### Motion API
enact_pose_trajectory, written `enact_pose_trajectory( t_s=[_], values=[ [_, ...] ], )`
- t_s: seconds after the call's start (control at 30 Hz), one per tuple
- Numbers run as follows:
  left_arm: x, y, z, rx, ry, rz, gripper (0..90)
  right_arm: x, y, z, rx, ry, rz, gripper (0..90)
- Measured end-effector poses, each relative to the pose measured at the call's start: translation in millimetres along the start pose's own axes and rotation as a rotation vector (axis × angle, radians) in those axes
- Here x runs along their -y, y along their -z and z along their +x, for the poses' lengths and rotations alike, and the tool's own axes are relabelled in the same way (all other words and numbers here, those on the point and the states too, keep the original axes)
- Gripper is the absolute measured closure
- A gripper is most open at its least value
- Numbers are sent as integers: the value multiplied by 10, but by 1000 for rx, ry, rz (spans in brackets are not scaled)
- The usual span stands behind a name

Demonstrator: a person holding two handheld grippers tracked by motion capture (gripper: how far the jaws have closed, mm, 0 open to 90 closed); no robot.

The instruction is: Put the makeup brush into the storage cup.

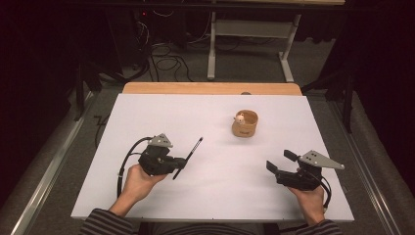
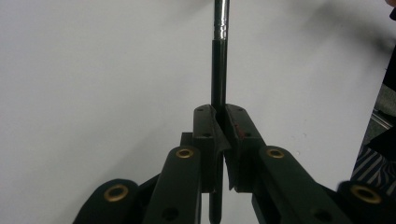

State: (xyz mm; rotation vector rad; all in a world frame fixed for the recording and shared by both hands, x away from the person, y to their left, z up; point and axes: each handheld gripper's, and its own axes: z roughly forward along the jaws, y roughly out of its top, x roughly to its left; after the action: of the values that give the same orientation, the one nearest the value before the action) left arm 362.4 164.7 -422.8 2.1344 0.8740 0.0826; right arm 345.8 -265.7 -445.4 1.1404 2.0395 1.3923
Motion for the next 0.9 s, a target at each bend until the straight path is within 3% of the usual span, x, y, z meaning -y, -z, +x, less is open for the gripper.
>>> enact_pose_trajectory(
  t_s=[0.53, 0.9],
  values=[
    [26, -55, -71, 9, -20, -66, 837, -3, -3, 28, -11, 8, -13, 193],
    [26, -71, -98, 21, -35, -94, 836, -11, -1, 46, -22, 0, 9, 190]
  ],
)
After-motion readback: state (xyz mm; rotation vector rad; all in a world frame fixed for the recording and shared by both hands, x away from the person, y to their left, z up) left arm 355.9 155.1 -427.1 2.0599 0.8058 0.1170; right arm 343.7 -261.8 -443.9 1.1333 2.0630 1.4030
